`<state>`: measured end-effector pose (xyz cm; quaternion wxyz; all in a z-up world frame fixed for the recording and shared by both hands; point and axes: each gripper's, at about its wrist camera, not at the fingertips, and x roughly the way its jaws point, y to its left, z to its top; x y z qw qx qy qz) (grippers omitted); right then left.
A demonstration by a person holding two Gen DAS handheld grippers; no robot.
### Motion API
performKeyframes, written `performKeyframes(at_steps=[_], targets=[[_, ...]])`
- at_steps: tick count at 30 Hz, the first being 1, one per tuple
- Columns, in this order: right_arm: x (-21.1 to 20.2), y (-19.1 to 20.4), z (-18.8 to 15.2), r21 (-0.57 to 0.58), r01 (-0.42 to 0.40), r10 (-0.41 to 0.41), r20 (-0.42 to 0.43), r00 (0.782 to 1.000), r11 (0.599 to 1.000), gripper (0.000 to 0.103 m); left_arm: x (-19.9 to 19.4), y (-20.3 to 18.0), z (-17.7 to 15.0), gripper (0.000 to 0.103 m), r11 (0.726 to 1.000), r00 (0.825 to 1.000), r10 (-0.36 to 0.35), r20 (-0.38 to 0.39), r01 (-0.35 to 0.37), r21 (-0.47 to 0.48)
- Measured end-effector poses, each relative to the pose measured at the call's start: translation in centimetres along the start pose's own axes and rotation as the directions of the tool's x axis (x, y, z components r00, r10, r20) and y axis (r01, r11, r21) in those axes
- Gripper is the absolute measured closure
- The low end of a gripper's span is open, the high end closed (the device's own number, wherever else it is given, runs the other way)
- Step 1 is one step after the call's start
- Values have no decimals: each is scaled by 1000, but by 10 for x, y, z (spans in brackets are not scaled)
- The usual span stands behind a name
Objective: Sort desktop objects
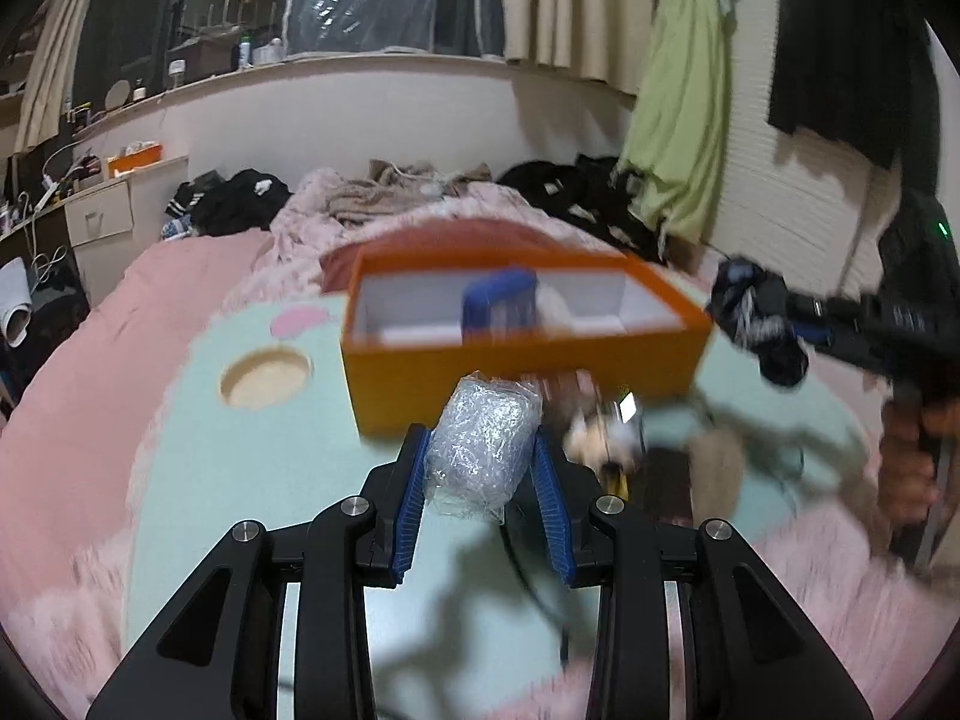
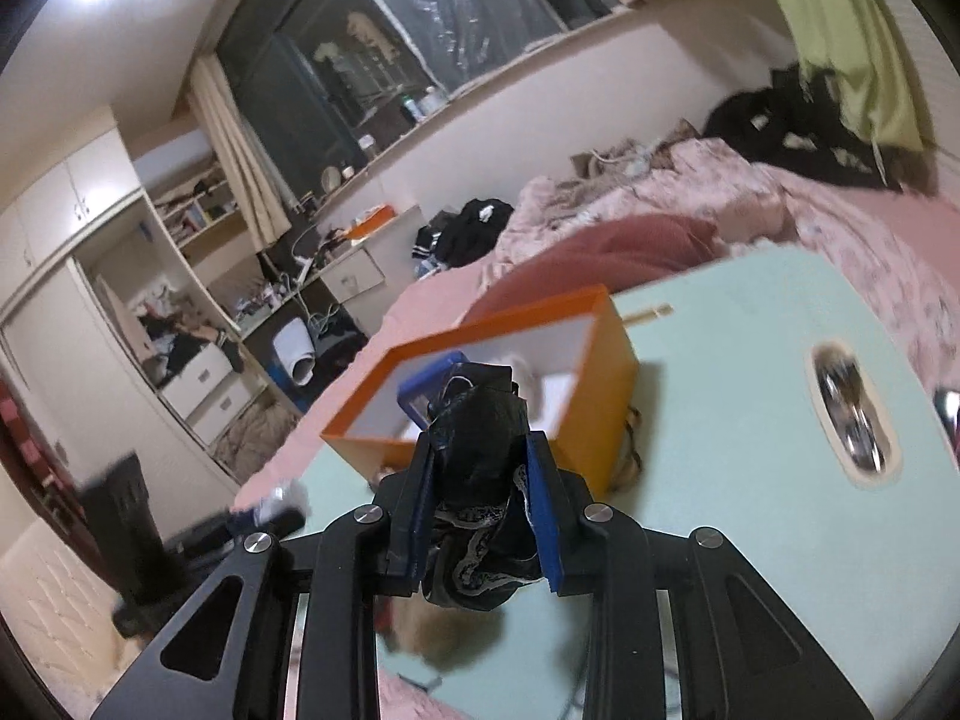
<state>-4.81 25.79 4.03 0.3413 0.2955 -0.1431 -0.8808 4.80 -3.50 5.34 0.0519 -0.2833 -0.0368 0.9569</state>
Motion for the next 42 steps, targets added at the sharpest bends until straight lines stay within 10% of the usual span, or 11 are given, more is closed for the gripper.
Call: performKeyframes(at_steps=[7, 10, 13, 20, 29, 35, 42], targets=[[48, 28, 33, -119, 89, -87, 21, 996, 989, 69, 42, 8, 70, 65, 997, 999, 40, 21, -39, -63], [77, 20, 31, -131, 164, -169, -23, 985, 978, 40, 80, 21, 76, 19, 987, 992, 85, -91, -96, -130], [91, 11, 16, -157, 188, -199, -58, 978, 970, 40, 93, 25, 58, 17, 979, 982, 150, -114, -164, -125], [97, 16, 4, -259, 211, -231, -49, 972, 943, 38, 100, 69, 14, 2, 882, 981, -119, -152, 34, -469], [82, 13, 1, -256, 225, -238, -20, 971, 940, 32, 62, 45, 28, 2, 956, 998, 48, -47, -60, -288], [34, 22, -13, -306, 210, -210, 31, 977, 929, 15, 18, 45, 24, 2, 970, 1000, -1, 11, 4, -243], [3, 19, -69, -424, 110, -187, -144, 972, 899, 14, -17, 32, -16, 2, 993, 993, -79, -88, 71, -94]])
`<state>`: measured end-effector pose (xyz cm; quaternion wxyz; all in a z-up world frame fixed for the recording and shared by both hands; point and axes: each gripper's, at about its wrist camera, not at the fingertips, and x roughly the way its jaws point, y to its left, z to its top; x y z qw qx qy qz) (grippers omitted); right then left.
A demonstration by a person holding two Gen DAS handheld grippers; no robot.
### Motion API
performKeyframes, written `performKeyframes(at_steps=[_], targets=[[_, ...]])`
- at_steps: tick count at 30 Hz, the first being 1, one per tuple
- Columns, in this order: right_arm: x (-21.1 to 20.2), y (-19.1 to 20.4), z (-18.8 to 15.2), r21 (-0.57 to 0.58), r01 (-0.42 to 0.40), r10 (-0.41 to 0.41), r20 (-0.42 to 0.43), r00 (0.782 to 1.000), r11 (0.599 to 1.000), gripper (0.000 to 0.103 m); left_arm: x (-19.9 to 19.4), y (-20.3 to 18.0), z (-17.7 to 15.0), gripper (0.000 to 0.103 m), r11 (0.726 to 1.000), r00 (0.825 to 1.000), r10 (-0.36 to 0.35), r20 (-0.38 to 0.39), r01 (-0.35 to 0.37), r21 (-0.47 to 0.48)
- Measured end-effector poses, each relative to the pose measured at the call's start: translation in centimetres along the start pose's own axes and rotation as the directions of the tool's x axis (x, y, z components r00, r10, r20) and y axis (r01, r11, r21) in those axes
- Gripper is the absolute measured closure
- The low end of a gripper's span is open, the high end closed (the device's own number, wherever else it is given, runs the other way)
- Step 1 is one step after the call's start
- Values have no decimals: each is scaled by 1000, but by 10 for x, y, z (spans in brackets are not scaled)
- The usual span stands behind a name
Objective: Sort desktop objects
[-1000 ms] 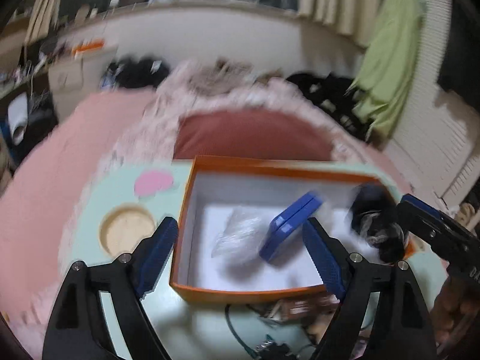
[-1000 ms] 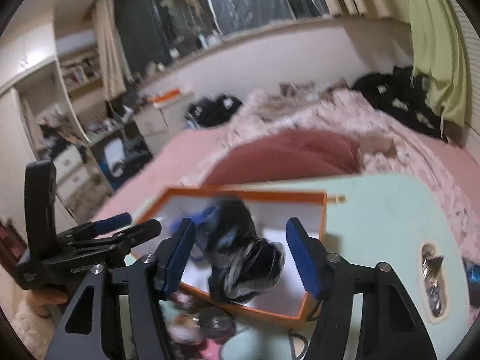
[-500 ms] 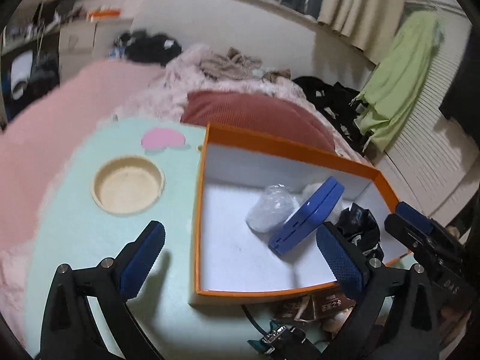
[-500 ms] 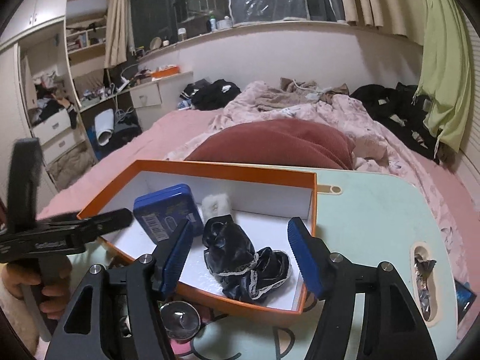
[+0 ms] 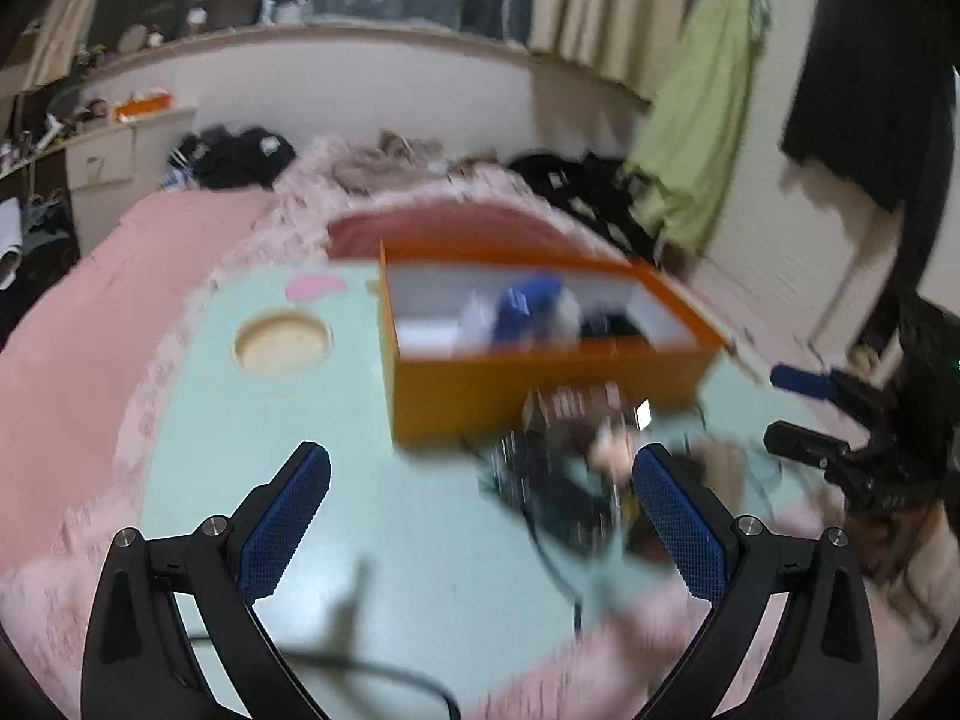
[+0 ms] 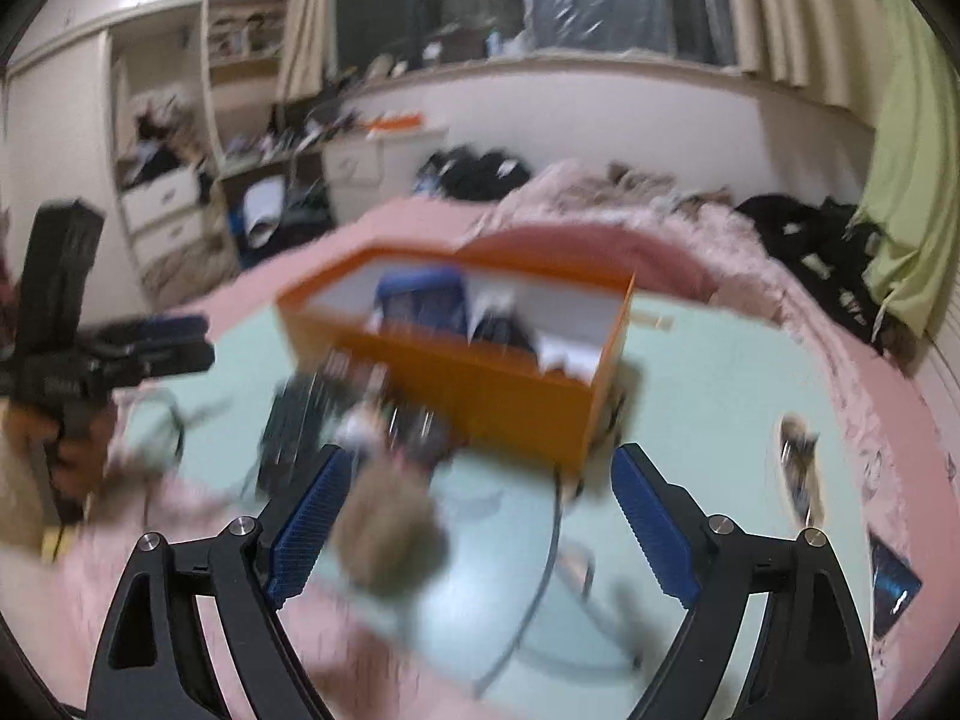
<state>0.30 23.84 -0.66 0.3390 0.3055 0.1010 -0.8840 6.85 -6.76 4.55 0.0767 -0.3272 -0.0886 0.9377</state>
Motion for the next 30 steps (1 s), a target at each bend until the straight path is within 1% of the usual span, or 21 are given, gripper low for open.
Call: performKeyframes(at_steps=[2, 3, 4, 5, 6, 7, 8, 9, 11, 16, 30], targets=[[7, 3, -12, -22, 22, -24, -66, 998, 999, 14, 5, -3, -11, 2, 1000, 998, -2, -60, 3, 18], [11, 5, -15, -36, 36, -39, -86, 996, 999, 14, 10, -6, -16, 2, 999, 996, 12, -92, -9, 39], [17, 7, -21, -53, 51, -57, -116, 992, 997, 13, 15, -11, -19, 2, 998, 993, 30, -111, -24, 59], [23, 7, -24, -43, 46, -52, -141, 989, 998, 12, 23, -16, -22, 2, 995, 989, 60, -134, -49, 88], [25, 5, -27, -14, 37, -39, -148, 988, 999, 10, 27, -19, -25, 2, 992, 985, 84, -150, -69, 107], [27, 0, -29, 22, 35, -31, -149, 988, 999, 7, 32, -22, -27, 2, 988, 980, 109, -168, -89, 124], [29, -4, -31, 41, 61, -54, -149, 987, 997, 0, 39, -25, -28, 0, 984, 972, 135, -190, -109, 140], [28, -5, -32, 44, 65, -58, -139, 989, 997, 0, 43, -26, -30, 0, 983, 973, 142, -185, -115, 146], [27, -5, -34, 44, 67, -61, -136, 989, 997, 0, 41, -26, -33, 0, 983, 977, 141, -160, -119, 139], [24, -3, -36, 47, 61, -55, -120, 991, 997, 0, 36, -26, -37, 0, 983, 982, 143, -125, -127, 130], [24, -6, -32, 53, 53, -47, -108, 993, 997, 0, 36, -22, -43, 0, 982, 980, 173, -97, -163, 100]])
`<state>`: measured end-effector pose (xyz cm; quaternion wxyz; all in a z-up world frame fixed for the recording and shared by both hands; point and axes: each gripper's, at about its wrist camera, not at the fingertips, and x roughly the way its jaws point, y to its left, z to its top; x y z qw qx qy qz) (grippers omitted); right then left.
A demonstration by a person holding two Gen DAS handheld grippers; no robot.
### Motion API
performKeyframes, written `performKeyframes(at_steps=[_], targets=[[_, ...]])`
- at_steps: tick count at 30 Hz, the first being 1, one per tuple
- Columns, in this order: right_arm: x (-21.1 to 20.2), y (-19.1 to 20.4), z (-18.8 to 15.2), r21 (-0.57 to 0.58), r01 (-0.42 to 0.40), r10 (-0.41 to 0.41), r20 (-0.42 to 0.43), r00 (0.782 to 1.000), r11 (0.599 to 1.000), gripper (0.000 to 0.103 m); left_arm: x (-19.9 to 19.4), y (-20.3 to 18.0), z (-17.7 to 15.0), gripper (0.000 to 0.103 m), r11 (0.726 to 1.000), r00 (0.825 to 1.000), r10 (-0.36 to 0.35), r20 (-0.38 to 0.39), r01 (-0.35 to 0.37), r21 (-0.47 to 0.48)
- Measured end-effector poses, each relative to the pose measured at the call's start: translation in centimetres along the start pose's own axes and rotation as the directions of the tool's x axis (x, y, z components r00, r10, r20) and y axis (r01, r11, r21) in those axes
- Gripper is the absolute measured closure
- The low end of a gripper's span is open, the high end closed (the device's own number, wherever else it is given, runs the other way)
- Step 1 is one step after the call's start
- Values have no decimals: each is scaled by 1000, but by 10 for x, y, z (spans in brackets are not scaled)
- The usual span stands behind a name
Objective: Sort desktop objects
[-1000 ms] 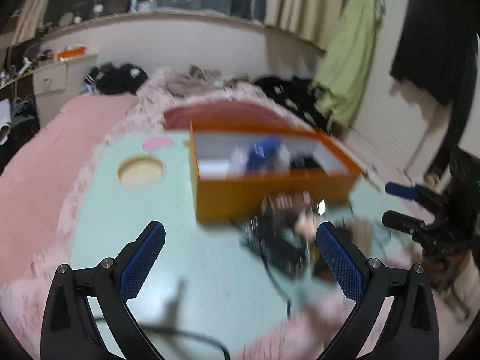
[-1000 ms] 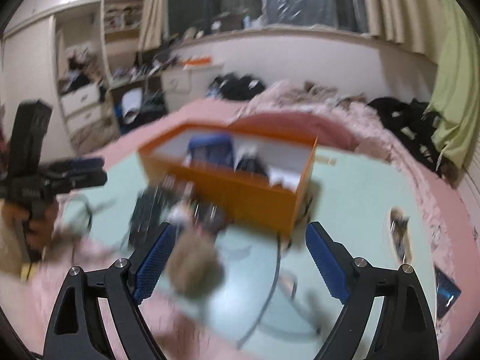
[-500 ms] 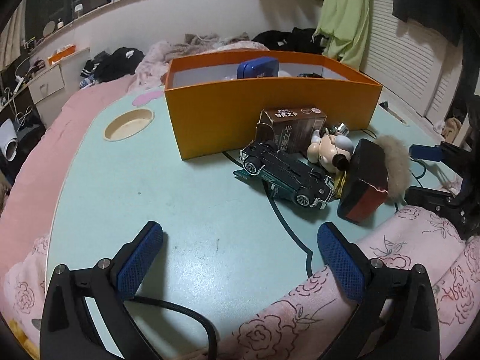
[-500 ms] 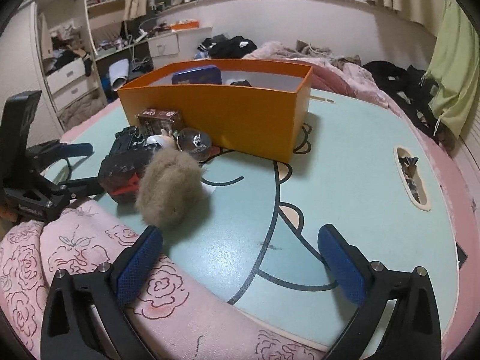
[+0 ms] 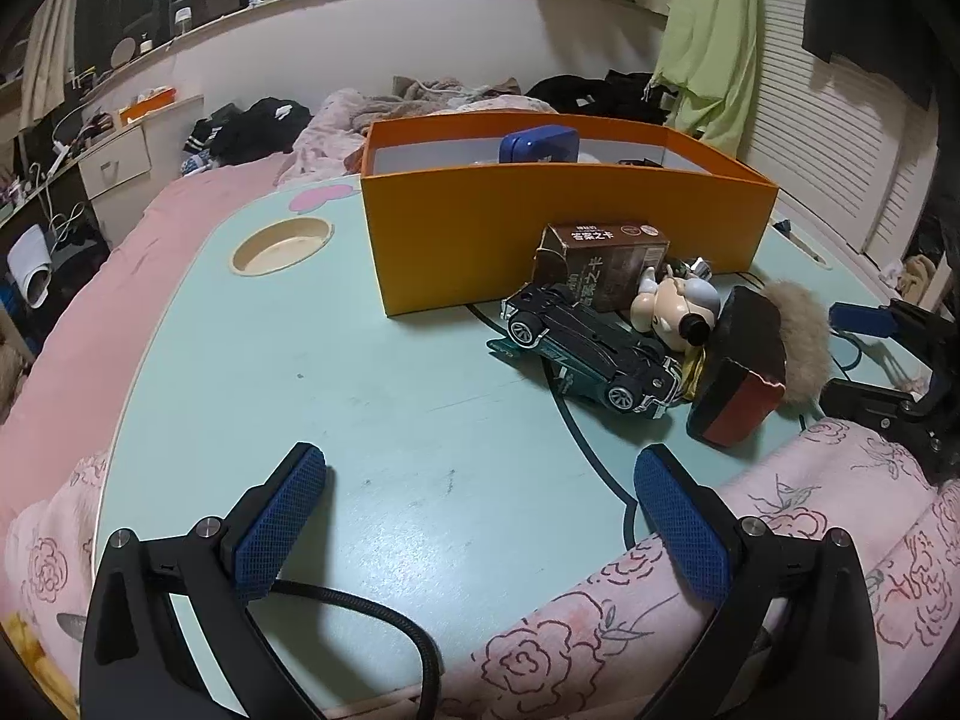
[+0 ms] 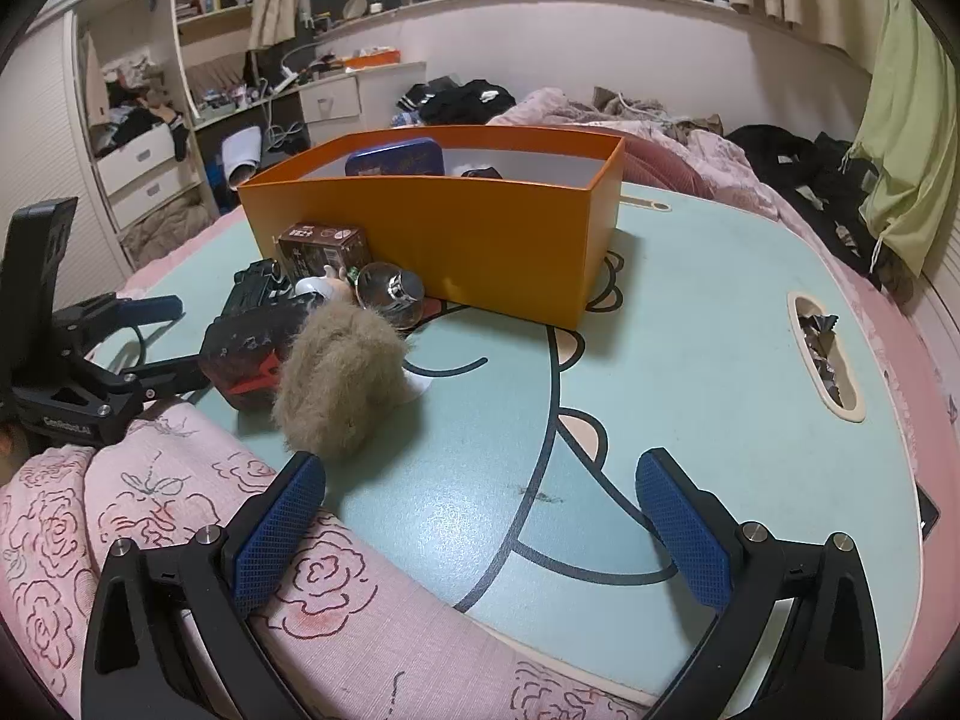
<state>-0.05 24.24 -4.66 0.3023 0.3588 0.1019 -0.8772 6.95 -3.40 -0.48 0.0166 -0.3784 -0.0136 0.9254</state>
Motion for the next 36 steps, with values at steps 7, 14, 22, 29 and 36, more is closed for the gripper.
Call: performKeyframes(at_steps=[7, 14, 22, 29, 36], targets=[[0, 0, 0, 0, 0, 0, 0, 1000, 1000, 0, -1, 0, -1, 0, 1000, 1000, 2, 3, -2, -4], [0, 0, 0, 0, 0, 0, 0, 1000, 1000, 0, -2, 2, -2, 0, 1000, 1000, 8, 7, -8, -11], [-1, 0, -1, 0, -1, 1, 1, 1000, 1000, 0, -1, 2, -3, 0, 1000, 1000, 13, 6, -12, -9], [-1, 0, -1, 0, -1, 1, 1, 1000, 1000, 0, 0, 3, -2, 0, 999, 999, 42, 7, -42, -35], [-1, 0, -1, 0, -1, 1, 1, 1000, 1000, 0, 1, 3, -1, 0, 998, 999, 47, 6, -47, -39]])
